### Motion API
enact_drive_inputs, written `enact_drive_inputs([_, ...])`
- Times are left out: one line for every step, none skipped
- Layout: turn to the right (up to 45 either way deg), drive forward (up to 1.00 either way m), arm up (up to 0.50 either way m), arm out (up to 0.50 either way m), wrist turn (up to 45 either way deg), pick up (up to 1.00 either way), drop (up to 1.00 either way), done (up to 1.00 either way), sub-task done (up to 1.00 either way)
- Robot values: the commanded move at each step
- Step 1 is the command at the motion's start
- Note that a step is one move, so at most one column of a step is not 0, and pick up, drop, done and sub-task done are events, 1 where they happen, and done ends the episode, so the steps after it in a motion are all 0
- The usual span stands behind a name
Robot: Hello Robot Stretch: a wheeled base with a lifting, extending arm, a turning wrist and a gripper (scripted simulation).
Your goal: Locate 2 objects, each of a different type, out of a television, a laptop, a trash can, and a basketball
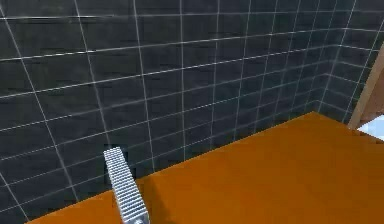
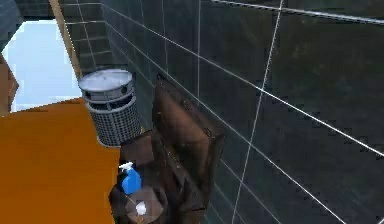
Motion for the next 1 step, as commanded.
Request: enact_drive_inputs([15.0, 0.0, 0.0, 0.0, 0.0, 0.0, 0.0, 0.0, 0.0])
